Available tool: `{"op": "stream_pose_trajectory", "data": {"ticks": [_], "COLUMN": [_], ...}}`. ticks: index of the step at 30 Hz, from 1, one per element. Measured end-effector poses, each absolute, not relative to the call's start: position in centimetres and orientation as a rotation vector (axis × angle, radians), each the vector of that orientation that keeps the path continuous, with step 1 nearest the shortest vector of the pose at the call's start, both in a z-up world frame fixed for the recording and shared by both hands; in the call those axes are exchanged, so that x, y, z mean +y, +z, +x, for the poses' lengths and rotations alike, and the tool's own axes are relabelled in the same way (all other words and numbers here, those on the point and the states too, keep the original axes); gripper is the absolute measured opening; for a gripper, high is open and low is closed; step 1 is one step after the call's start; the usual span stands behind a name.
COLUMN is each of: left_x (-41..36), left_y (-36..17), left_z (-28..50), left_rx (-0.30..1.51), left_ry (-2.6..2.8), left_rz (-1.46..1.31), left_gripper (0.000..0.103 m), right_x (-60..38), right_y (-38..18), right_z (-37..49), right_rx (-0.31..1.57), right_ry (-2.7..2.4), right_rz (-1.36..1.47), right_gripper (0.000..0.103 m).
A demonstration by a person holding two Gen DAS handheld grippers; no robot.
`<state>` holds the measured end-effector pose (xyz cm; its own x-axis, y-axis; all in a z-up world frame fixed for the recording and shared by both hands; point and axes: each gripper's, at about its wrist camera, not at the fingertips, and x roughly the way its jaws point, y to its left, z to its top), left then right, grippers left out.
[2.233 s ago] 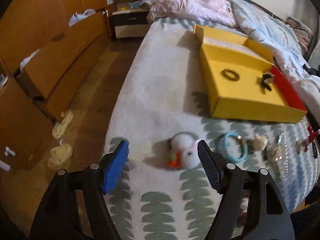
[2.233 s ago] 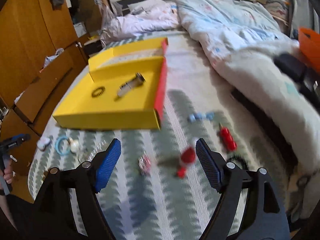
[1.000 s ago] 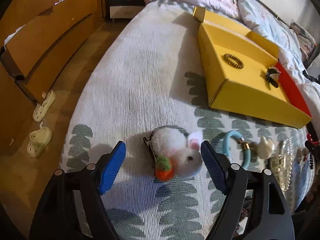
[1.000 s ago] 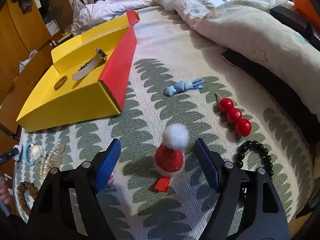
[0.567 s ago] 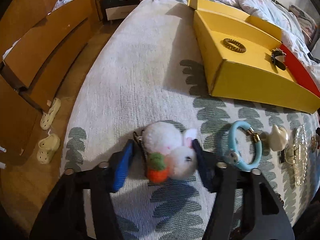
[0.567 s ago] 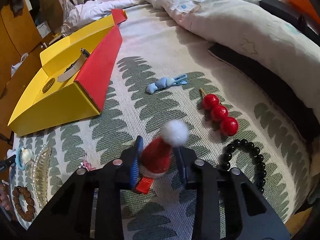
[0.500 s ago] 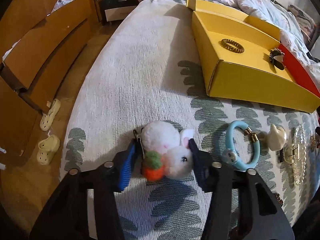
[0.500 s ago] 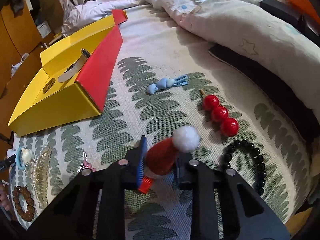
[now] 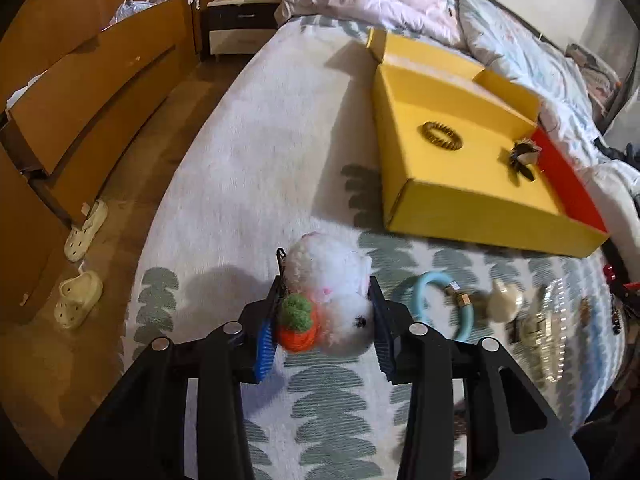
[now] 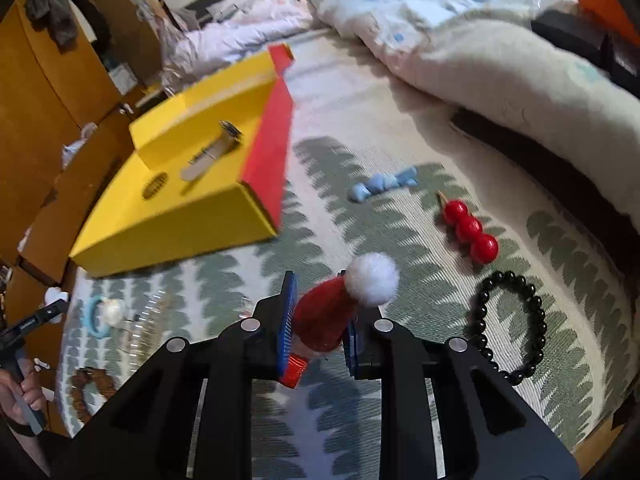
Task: Organize jewelry
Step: 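Close left gripper on the bunny plush while right gripper grasps the Santa-hat figure, then carry bunny and Santa-hat figure into the yellow box and open both grippers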
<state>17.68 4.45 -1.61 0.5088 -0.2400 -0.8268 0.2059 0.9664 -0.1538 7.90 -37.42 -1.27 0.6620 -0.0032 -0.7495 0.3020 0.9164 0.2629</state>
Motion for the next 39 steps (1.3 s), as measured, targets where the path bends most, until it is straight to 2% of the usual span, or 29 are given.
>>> {"op": "stream_pose_trajectory", "data": {"ticks": [8, 17, 25, 34, 39], "left_x": [2.1, -3.8, -10.1, -12.1, -11.7], "left_y": [0.7, 4.1, 1.3, -3.1, -3.5], "left_z": [18.2, 20.7, 26.4, 29.7, 30.5], "left_rx": [0.971, 0.939, 1.072, 1.198, 1.199], "left_ry": [-0.327, -0.421, -0.438, -0.398, -0.384], "left_rz": [-0.061, -0.011, 0.017, 0.032, 0.01], "left_gripper": [0.04, 0.04, 0.041, 0.041, 0.043], "right_x": [-34.6, -30.2, -28.8, -29.4, -30.2], "right_y": [2.5, 6.5, 2.6, -0.9, -2.3], "right_z": [9.3, 17.5, 26.7, 30.3, 31.1], "right_rx": [0.748, 0.745, 0.902, 1.009, 1.043], "right_ry": [-0.061, 0.053, 0.064, 0.043, 0.031], "right_rz": [0.397, 0.315, 0.266, 0.235, 0.268], "right_gripper": [0.021, 0.021, 0.021, 0.021, 0.025]}}
